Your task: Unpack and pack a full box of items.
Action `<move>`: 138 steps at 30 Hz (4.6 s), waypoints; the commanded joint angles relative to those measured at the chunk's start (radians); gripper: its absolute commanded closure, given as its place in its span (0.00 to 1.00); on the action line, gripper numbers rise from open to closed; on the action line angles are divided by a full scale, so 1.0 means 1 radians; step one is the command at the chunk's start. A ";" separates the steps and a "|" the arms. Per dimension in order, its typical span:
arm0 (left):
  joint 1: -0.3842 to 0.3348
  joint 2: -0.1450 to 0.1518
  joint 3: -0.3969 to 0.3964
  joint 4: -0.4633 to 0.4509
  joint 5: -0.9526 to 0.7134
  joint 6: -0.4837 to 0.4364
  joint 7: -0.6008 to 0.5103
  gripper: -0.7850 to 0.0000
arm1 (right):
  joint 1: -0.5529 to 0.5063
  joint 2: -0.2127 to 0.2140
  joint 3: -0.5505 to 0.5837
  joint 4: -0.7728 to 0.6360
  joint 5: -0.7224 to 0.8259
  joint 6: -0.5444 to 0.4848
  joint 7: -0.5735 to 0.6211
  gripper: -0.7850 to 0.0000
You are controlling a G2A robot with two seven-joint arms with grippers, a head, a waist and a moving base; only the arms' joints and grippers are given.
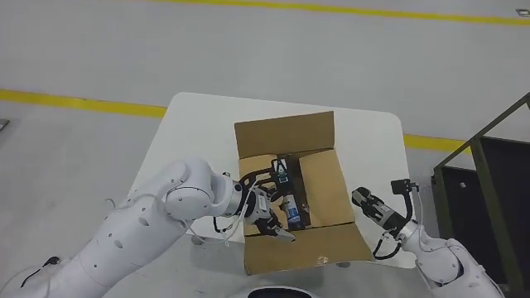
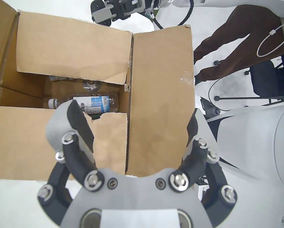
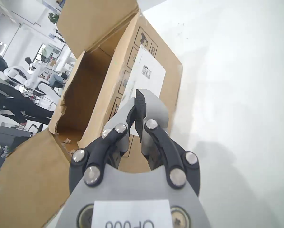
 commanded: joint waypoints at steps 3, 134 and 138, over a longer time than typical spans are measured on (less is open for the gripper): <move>0.000 0.000 0.000 0.000 0.000 0.000 0.000 0.00 | 0.000 0.000 -0.019 -0.002 -0.022 -0.032 0.041 1.00; 0.220 -0.158 -0.311 0.054 0.905 0.658 0.103 0.00 | 0.008 -0.045 0.101 -0.109 0.013 -0.016 -0.070 0.56; 0.215 -0.162 -0.305 0.089 0.956 0.665 0.099 0.00 | -0.023 -0.041 0.143 -0.131 0.027 -0.010 -0.075 0.49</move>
